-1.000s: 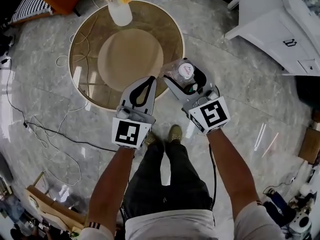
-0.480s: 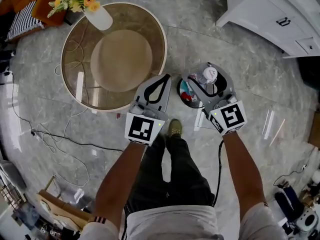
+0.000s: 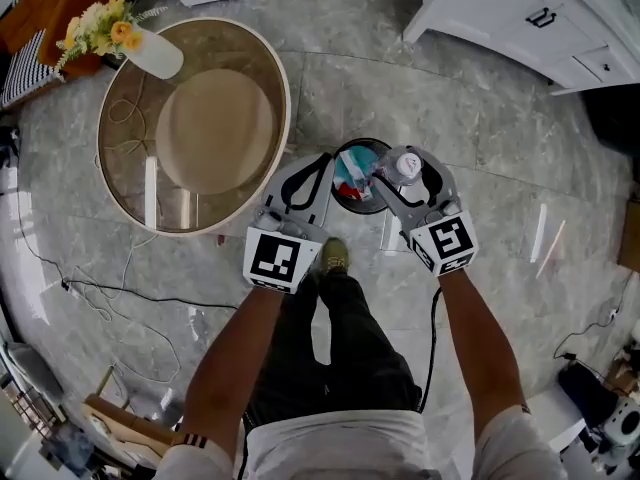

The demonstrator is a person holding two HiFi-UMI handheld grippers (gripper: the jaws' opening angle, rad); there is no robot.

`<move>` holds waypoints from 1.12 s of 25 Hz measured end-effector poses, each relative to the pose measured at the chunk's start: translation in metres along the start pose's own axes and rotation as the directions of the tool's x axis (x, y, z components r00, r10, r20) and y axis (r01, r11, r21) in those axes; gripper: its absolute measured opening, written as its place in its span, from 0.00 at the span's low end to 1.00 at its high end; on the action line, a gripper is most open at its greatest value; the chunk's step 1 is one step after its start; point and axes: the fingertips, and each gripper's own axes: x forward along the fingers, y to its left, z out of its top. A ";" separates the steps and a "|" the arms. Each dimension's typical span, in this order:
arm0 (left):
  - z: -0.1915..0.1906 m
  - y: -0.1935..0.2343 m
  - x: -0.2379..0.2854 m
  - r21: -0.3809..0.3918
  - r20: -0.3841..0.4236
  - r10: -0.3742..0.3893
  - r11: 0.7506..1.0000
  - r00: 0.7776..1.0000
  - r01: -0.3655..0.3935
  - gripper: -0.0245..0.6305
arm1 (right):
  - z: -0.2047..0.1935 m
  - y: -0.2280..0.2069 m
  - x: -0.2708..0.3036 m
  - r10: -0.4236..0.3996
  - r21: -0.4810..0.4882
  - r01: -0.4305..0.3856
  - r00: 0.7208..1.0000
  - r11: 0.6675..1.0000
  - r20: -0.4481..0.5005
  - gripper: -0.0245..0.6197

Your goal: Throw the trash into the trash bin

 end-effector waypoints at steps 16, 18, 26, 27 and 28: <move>-0.011 -0.009 0.011 0.015 -0.018 0.006 1.000 1.000 -0.006 0.04 | -0.073 0.001 -0.001 0.063 0.022 -0.059 0.975 0.998 -0.215 0.57; -0.010 -0.007 0.010 0.015 -0.011 0.010 1.000 1.000 -0.010 0.04 | -0.071 0.003 0.001 0.068 0.022 -0.065 0.976 0.998 -0.209 0.57; -0.016 0.000 0.006 0.006 -0.025 0.024 1.000 0.999 -0.024 0.04 | -0.045 0.007 0.013 0.076 0.015 -0.074 0.989 0.997 -0.126 0.49; -0.017 0.002 0.006 0.007 -0.029 0.027 1.000 0.999 -0.026 0.04 | -0.041 0.007 0.016 0.076 0.014 -0.075 0.990 0.997 -0.116 0.46; -0.018 0.005 0.005 0.008 -0.032 0.030 1.000 0.999 -0.030 0.04 | -0.035 0.007 0.019 0.076 0.013 -0.075 0.991 0.997 -0.106 0.42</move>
